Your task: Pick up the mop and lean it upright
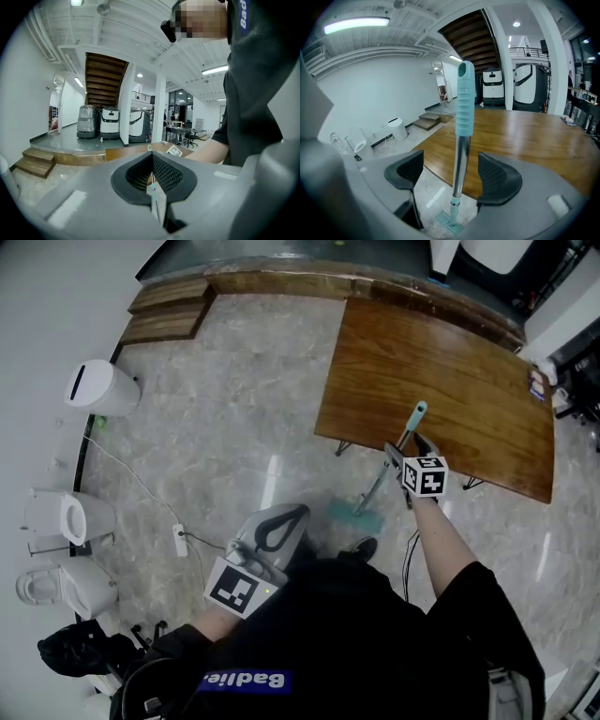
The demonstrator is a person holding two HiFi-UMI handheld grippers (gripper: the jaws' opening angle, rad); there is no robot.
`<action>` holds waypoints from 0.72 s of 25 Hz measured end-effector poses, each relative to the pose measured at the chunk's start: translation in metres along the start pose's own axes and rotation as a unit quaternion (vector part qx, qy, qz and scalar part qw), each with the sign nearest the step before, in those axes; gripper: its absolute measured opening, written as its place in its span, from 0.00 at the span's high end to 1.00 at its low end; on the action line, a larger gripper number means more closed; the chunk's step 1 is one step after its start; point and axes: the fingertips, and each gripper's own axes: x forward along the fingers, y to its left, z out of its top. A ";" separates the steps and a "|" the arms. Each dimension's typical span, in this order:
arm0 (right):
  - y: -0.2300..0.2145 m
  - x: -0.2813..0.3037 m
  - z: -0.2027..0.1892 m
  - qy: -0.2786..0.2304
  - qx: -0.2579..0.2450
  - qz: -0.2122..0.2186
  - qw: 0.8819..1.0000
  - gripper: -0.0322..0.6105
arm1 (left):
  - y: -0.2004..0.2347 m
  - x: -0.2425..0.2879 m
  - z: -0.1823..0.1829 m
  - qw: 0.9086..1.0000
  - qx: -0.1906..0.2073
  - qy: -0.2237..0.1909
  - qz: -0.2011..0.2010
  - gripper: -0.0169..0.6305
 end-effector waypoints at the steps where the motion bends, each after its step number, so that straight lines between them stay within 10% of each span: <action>1: -0.002 0.002 -0.002 0.002 0.002 -0.002 1.000 0.39 | 0.001 -0.001 -0.001 1.000 0.000 0.001 0.002 0.95; 18: -0.015 0.023 -0.009 0.008 0.009 -0.014 1.000 0.68 | 0.004 -0.012 -0.007 1.000 -0.004 0.015 0.019 0.95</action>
